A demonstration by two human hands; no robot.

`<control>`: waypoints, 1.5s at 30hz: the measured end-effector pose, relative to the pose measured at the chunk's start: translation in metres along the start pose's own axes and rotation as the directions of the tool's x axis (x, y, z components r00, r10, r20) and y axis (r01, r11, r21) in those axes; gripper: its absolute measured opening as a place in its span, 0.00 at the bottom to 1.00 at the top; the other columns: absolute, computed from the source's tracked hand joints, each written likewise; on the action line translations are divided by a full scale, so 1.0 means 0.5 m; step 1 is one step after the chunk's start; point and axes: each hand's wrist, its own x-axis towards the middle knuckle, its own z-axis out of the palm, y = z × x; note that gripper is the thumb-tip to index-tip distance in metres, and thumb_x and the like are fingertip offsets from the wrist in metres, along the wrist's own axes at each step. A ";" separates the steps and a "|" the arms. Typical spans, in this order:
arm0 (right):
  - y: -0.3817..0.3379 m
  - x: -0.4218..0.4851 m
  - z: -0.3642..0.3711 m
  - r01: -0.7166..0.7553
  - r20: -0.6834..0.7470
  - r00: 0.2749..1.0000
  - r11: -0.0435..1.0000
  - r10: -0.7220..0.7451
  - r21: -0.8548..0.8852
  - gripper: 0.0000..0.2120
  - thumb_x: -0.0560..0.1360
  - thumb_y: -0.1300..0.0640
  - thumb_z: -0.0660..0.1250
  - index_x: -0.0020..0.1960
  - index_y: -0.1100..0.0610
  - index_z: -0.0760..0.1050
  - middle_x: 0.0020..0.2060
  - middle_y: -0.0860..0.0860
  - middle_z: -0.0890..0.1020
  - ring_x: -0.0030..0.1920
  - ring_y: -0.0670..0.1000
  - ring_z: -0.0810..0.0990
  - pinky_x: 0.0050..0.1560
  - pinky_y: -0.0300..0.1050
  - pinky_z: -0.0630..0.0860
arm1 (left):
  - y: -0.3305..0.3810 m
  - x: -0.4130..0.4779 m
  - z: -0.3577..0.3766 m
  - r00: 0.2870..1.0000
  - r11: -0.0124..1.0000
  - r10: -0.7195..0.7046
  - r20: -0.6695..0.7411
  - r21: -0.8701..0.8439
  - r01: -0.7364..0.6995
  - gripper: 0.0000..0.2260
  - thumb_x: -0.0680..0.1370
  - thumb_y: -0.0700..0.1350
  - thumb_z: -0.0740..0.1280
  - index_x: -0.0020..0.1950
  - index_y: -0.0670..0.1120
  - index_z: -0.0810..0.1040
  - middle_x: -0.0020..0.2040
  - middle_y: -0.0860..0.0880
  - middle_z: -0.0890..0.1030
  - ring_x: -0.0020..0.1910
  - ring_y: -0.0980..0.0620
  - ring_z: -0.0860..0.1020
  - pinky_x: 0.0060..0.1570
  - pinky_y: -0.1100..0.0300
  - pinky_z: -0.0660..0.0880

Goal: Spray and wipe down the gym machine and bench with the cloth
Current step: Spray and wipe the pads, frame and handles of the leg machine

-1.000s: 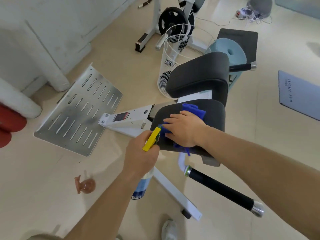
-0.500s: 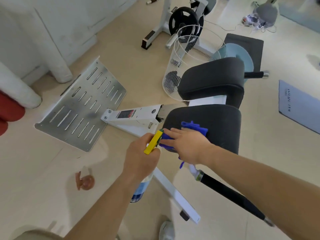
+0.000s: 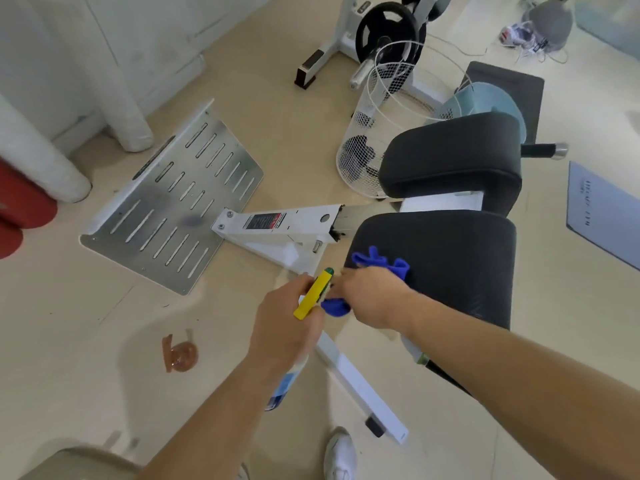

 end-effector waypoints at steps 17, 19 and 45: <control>0.087 -0.256 0.059 -0.281 -0.473 0.672 0.788 0.569 0.549 0.28 0.76 0.70 0.65 0.71 0.48 0.75 0.74 0.48 0.71 0.76 0.53 0.66 0.77 0.52 0.56 | 0.125 -0.009 0.046 0.966 0.977 0.171 0.194 0.092 -0.191 0.10 0.76 0.36 0.65 0.48 0.51 0.79 0.34 0.52 0.76 0.33 0.51 0.72 0.34 0.59 0.67; 0.047 -0.279 0.093 -0.262 -0.587 0.653 0.870 0.479 0.419 0.33 0.68 0.72 0.72 0.68 0.51 0.77 0.71 0.51 0.75 0.72 0.56 0.73 0.73 0.56 0.63 | 0.128 -0.014 0.055 0.960 0.971 0.189 0.208 0.109 -0.214 0.11 0.75 0.36 0.65 0.46 0.53 0.76 0.31 0.53 0.74 0.32 0.52 0.70 0.32 0.61 0.65; -0.092 -0.304 0.182 -0.144 -0.580 0.037 0.579 0.814 0.803 0.19 0.80 0.66 0.57 0.69 0.60 0.71 0.72 0.61 0.70 0.72 0.58 0.69 0.73 0.52 0.65 | 0.032 -0.104 0.119 0.915 0.882 0.328 0.235 0.272 -0.386 0.12 0.73 0.37 0.68 0.54 0.48 0.78 0.42 0.57 0.75 0.37 0.53 0.71 0.33 0.67 0.64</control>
